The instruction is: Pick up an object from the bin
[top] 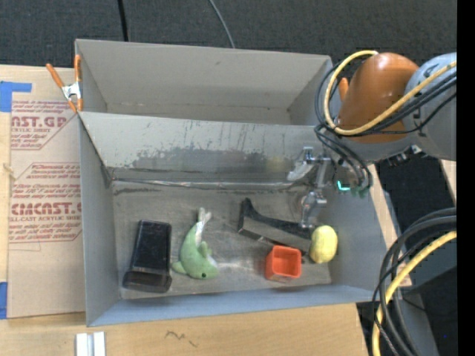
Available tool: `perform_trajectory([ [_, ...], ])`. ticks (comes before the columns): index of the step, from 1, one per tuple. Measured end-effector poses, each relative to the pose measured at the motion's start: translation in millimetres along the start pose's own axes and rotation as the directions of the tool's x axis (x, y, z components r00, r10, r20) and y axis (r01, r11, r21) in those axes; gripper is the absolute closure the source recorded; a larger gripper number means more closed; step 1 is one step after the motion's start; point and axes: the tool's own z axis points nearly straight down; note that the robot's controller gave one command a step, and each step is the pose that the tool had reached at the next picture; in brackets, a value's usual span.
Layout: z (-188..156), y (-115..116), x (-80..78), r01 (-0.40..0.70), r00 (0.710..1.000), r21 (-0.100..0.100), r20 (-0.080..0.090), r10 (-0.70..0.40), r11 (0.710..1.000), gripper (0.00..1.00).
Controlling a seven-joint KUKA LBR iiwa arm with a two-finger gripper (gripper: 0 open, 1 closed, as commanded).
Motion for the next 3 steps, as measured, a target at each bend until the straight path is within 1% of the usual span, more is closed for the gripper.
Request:
perform_trajectory([
  [1, -4, 0, -2.0, 0.001, 1.000, 0.001, 0.007, -0.001, 1.000, 1.00],
  [2, -4, 1, -2.0, 0.001, 1.000, 0.001, 0.007, -0.001, 1.000, 1.00],
  [3, -43, 10, 22.7, 0.025, 1.000, 0.001, 0.004, -0.025, 1.000, 1.00],
])
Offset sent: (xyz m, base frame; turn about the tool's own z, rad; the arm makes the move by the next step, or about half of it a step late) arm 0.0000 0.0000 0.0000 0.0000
